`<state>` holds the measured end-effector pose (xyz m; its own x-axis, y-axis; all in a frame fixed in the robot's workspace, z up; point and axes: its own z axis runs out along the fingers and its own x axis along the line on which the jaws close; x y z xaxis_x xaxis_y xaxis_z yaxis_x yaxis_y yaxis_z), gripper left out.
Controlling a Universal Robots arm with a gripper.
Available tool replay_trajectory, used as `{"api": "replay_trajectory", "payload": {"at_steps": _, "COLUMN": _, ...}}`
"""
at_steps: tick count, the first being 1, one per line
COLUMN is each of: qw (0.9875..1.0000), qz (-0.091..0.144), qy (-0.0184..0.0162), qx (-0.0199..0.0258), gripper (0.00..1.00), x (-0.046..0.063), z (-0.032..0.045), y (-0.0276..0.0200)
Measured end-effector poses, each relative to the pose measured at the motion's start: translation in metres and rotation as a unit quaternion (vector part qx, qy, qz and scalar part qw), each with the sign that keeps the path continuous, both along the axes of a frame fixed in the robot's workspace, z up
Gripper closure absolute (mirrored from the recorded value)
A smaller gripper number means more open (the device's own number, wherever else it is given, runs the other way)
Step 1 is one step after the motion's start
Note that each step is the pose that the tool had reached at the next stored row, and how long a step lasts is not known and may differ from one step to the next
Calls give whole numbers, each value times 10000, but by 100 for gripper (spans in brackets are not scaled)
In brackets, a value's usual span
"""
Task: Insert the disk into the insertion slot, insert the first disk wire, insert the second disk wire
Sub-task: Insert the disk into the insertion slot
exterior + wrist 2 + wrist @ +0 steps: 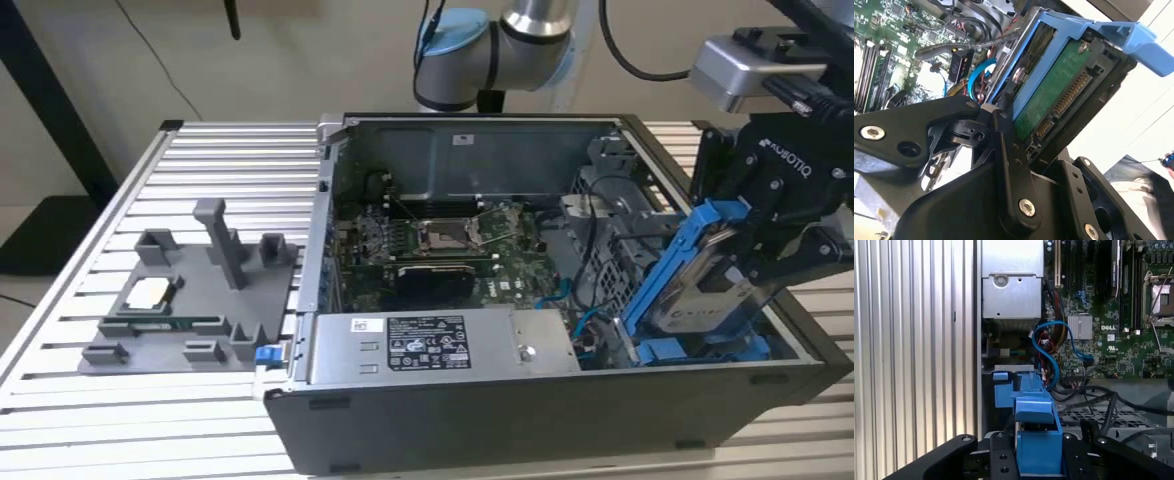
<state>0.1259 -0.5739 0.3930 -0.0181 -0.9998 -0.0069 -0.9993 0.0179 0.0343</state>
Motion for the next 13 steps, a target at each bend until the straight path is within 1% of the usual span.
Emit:
{"api": "replay_trajectory", "payload": {"at_steps": 7, "qw": 10000, "qz": 0, "qy": -3, "qx": 0, "gripper": 67, "x": 0, "z": -126, "y": 1}}
{"api": "replay_trajectory", "payload": {"at_steps": 13, "qw": 10000, "qz": 0, "qy": -4, "qx": -4, "gripper": 67, "x": 0, "z": -132, "y": 0}}
